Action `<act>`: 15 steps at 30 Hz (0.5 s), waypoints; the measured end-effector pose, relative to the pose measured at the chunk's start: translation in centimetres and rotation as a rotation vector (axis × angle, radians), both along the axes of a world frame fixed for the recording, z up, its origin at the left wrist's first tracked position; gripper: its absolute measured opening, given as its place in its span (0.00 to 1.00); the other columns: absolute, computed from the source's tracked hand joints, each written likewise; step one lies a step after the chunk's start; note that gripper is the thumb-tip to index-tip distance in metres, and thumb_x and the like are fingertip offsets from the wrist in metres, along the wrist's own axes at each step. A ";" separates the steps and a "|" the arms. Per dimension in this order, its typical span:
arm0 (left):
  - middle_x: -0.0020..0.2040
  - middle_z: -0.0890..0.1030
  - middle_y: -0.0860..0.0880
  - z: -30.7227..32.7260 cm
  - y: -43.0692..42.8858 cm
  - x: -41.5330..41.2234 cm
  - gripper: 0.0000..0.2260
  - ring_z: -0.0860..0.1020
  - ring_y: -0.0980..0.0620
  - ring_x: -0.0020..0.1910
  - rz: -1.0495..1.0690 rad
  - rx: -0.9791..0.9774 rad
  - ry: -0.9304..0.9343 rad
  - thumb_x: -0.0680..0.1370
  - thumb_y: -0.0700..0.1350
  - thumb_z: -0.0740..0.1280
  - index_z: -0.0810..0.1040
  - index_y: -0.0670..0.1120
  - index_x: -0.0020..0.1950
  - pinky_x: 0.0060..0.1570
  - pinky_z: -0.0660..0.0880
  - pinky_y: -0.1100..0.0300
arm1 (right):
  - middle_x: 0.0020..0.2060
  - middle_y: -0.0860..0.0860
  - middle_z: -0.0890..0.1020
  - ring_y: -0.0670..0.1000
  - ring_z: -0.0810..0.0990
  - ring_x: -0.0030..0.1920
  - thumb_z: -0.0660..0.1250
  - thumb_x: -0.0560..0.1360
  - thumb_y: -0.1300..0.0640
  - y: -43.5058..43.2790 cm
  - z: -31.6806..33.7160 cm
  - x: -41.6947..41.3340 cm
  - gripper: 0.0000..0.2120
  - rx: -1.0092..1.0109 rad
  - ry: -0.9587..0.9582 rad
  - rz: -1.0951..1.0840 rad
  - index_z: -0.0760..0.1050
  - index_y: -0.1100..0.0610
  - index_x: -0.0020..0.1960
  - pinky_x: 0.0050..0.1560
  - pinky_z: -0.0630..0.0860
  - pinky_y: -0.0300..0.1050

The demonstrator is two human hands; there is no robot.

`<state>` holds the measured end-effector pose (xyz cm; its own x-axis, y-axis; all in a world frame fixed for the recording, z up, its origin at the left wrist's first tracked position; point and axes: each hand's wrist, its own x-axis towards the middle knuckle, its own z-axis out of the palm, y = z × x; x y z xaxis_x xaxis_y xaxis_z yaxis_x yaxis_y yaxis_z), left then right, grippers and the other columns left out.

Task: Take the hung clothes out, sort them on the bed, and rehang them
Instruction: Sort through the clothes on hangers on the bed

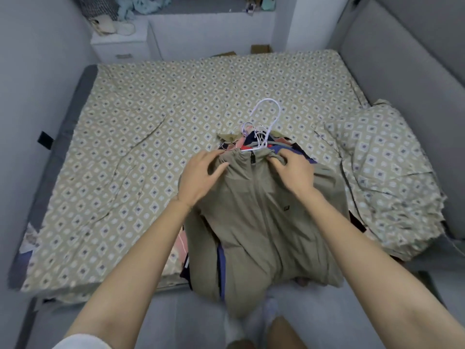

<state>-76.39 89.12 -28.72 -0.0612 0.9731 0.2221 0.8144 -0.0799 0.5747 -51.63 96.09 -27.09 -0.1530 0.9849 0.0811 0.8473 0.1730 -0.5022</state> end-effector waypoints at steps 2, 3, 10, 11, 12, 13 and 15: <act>0.56 0.80 0.46 1.5 -2.4 0.0 0.21 0.76 0.48 0.56 0.013 0.020 -0.010 0.80 0.59 0.63 0.77 0.47 0.66 0.58 0.70 0.56 | 0.41 0.54 0.82 0.59 0.79 0.48 0.64 0.78 0.42 -2.5 1.8 -0.6 0.14 -0.001 0.010 0.014 0.73 0.52 0.41 0.36 0.63 0.49; 0.56 0.80 0.46 2.1 -3.6 -0.1 0.21 0.76 0.47 0.56 0.026 0.024 -0.011 0.79 0.59 0.64 0.78 0.46 0.65 0.58 0.70 0.56 | 0.40 0.53 0.82 0.59 0.79 0.48 0.64 0.77 0.42 -3.7 2.7 -0.8 0.15 0.000 0.013 0.027 0.73 0.52 0.41 0.36 0.64 0.49; 0.49 0.82 0.48 4.2 -14.3 -1.3 0.16 0.77 0.49 0.51 0.272 0.165 -0.092 0.78 0.57 0.67 0.82 0.45 0.53 0.53 0.72 0.56 | 0.38 0.52 0.80 0.60 0.79 0.48 0.64 0.78 0.44 -12.1 7.1 -3.3 0.15 0.006 0.001 0.217 0.68 0.52 0.38 0.36 0.62 0.49; 0.48 0.82 0.49 4.6 -15.7 -1.4 0.16 0.77 0.49 0.50 0.319 0.190 -0.114 0.78 0.58 0.65 0.82 0.46 0.50 0.51 0.73 0.55 | 0.40 0.54 0.81 0.60 0.79 0.49 0.64 0.78 0.44 -13.2 7.5 -3.8 0.16 0.002 0.008 0.240 0.67 0.51 0.37 0.37 0.62 0.49; 0.47 0.82 0.50 5.1 -17.0 -1.5 0.16 0.77 0.49 0.49 0.361 0.208 -0.121 0.78 0.58 0.65 0.82 0.46 0.49 0.50 0.73 0.54 | 0.41 0.55 0.82 0.60 0.79 0.49 0.64 0.78 0.44 -14.3 7.8 -4.3 0.17 -0.007 0.024 0.257 0.66 0.50 0.36 0.37 0.61 0.49; 0.46 0.82 0.50 5.5 -18.1 -1.7 0.16 0.77 0.49 0.48 0.396 0.219 -0.116 0.78 0.58 0.64 0.82 0.46 0.47 0.49 0.73 0.54 | 0.42 0.55 0.82 0.60 0.79 0.50 0.64 0.78 0.43 -15.4 8.0 -4.8 0.18 -0.013 0.041 0.272 0.64 0.49 0.34 0.38 0.61 0.49; 0.45 0.81 0.49 6.1 -20.1 -2.1 0.16 0.77 0.49 0.47 0.453 0.225 -0.090 0.78 0.59 0.63 0.82 0.47 0.46 0.47 0.73 0.53 | 0.42 0.55 0.83 0.61 0.79 0.50 0.65 0.77 0.42 -17.0 8.3 -5.6 0.20 -0.017 0.067 0.293 0.64 0.51 0.34 0.38 0.62 0.48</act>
<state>-78.49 69.04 -22.58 -0.4945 0.7732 0.3970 0.7440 0.1403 0.6533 -57.24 79.09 -18.78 -0.4255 0.9010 0.0843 0.7273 0.3959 -0.5607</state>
